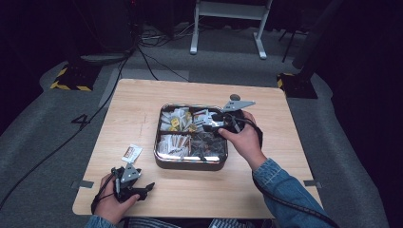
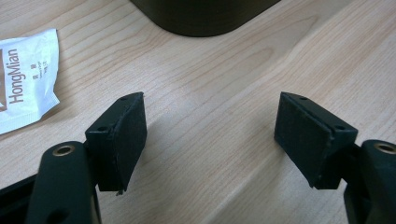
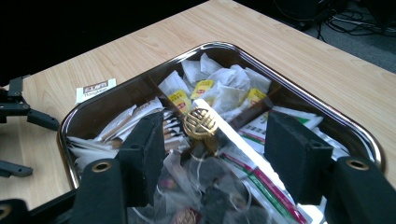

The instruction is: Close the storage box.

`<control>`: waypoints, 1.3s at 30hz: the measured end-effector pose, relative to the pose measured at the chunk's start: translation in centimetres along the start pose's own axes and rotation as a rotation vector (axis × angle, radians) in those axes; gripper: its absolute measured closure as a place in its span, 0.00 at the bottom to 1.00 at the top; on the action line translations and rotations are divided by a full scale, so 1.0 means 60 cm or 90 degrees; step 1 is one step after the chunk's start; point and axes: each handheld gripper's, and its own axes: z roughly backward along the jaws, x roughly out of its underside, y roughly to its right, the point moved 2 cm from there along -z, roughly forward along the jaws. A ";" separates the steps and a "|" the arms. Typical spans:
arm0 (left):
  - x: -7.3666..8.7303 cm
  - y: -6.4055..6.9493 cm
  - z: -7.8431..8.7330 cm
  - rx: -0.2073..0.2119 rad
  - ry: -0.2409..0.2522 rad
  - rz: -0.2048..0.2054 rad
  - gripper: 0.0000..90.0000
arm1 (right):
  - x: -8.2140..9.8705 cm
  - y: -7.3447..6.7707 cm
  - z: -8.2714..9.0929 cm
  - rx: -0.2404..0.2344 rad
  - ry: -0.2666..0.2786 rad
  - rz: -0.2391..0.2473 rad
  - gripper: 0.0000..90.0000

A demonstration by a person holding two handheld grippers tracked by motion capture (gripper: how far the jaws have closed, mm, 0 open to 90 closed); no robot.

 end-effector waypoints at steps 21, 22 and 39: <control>0.003 -0.007 0.003 0.003 -0.001 -0.007 0.28 | 0.074 0.049 0.155 0.049 0.015 -0.050 0.43; 0.003 -0.007 0.003 0.003 -0.001 -0.007 0.28 | 0.078 0.050 0.160 0.051 0.014 -0.052 0.43; 0.000 -0.010 0.000 0.005 -0.005 -0.012 0.25 | 0.203 0.060 0.195 0.072 0.010 -0.081 0.41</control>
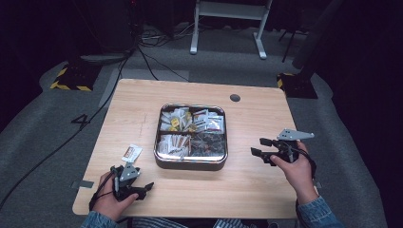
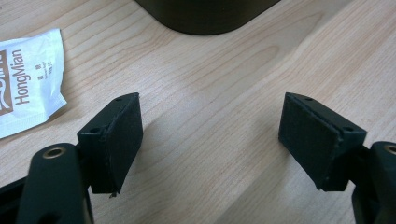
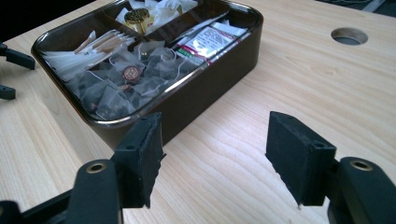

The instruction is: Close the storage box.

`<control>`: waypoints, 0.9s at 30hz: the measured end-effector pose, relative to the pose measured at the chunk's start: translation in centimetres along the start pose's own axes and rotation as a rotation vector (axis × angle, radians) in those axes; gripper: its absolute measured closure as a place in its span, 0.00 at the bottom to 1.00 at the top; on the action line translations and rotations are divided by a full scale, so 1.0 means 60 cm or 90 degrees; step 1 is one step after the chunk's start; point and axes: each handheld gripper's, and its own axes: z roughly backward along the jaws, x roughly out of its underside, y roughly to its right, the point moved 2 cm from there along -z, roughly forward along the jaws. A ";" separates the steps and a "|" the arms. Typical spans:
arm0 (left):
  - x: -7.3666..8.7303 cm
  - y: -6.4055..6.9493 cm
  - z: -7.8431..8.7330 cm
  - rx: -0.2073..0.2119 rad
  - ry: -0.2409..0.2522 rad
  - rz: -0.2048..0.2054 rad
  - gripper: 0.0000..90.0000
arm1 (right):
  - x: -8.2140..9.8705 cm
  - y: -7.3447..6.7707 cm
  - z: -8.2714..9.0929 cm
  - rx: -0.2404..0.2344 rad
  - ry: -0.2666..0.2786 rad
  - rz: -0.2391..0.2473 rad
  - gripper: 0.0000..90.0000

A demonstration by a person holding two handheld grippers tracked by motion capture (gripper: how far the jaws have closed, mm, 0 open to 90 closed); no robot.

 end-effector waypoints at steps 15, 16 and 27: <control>0.000 0.000 0.000 0.000 0.000 -0.002 0.24 | 0.060 0.019 0.003 0.041 -0.039 -0.012 0.42; 0.000 0.001 0.000 0.000 -0.001 -0.002 0.24 | 0.065 0.020 0.004 0.042 -0.043 -0.015 0.42; -0.001 0.002 -0.001 -0.003 -0.002 0.001 0.23 | 0.112 0.020 -0.004 0.042 -0.075 -0.018 0.41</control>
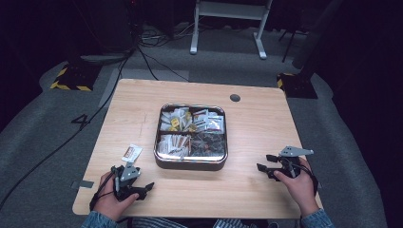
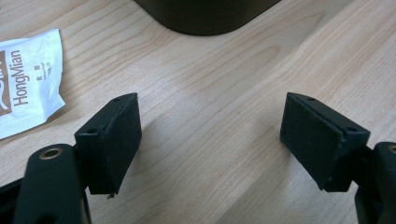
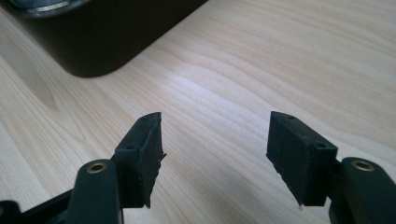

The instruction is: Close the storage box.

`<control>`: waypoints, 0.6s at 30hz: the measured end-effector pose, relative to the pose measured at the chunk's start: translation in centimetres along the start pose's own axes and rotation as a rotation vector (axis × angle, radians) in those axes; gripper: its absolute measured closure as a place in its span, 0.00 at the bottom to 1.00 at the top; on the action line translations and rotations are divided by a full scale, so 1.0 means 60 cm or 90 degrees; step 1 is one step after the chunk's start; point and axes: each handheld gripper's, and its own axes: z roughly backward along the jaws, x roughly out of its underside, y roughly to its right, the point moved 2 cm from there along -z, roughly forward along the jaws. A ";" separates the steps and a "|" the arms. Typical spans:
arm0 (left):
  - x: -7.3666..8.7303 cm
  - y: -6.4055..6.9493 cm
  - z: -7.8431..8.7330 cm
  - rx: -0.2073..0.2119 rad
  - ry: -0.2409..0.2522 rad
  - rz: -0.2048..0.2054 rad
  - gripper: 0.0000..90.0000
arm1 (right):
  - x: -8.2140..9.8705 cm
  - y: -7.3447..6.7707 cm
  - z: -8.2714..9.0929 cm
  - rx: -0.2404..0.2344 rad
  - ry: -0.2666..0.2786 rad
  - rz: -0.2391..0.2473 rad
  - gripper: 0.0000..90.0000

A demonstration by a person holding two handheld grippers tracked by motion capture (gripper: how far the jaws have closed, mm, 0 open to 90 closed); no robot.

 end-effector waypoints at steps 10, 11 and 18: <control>-0.001 0.000 -0.001 0.000 -0.001 0.000 0.23 | 0.022 -0.009 -0.018 -0.016 -0.024 0.006 0.37; -0.001 0.000 -0.001 0.000 -0.001 0.001 0.23 | 0.024 -0.009 -0.020 -0.020 -0.023 0.005 0.37; -0.001 0.000 -0.001 0.000 -0.001 0.001 0.23 | 0.036 -0.008 -0.028 -0.023 -0.029 0.016 0.31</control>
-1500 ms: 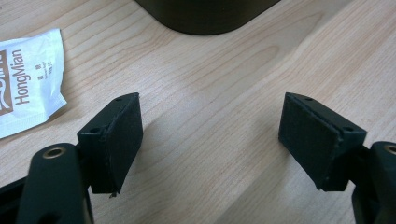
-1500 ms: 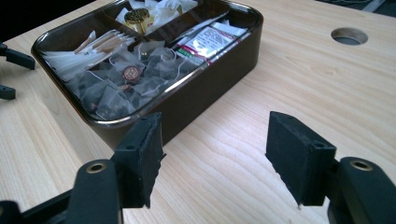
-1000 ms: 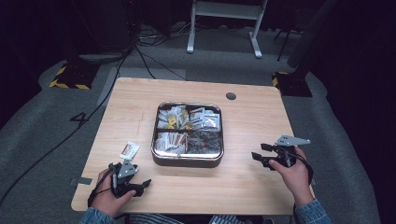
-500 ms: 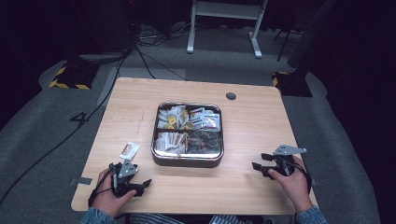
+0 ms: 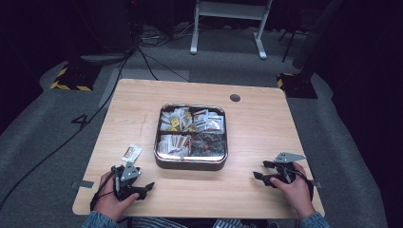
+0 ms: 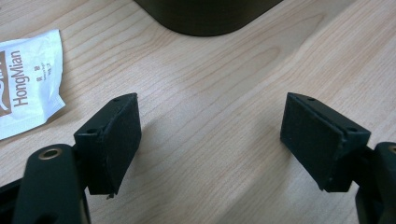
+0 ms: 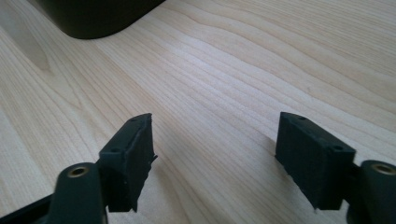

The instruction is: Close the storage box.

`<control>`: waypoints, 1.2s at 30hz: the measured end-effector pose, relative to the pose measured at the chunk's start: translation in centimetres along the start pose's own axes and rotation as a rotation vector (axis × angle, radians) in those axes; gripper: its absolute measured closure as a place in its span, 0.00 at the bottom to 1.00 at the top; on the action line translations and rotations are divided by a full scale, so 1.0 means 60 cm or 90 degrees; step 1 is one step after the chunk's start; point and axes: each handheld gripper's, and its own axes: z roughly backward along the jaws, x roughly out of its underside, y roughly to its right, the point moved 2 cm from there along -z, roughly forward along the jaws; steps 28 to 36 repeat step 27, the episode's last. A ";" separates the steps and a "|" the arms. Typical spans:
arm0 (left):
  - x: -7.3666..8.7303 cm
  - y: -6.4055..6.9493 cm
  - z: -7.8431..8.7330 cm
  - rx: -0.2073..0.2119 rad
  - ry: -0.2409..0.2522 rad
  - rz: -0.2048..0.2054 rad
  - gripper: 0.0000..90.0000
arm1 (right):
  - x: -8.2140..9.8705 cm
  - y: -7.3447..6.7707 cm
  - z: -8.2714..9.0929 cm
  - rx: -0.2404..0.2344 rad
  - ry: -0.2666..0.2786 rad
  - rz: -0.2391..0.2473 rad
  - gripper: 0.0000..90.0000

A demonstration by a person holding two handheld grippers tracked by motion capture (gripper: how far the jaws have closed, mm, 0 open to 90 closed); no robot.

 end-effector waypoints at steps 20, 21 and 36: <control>0.000 0.000 0.000 -0.002 0.001 0.000 0.23 | 0.002 -0.005 -0.020 0.046 -0.014 0.052 0.00; 0.000 0.000 0.000 -0.002 0.001 0.000 0.23 | 0.001 -0.004 -0.020 0.047 -0.015 0.050 0.00; 0.000 0.000 0.000 0.000 0.000 0.000 0.23 | 0.001 -0.004 -0.021 0.051 -0.017 0.048 0.00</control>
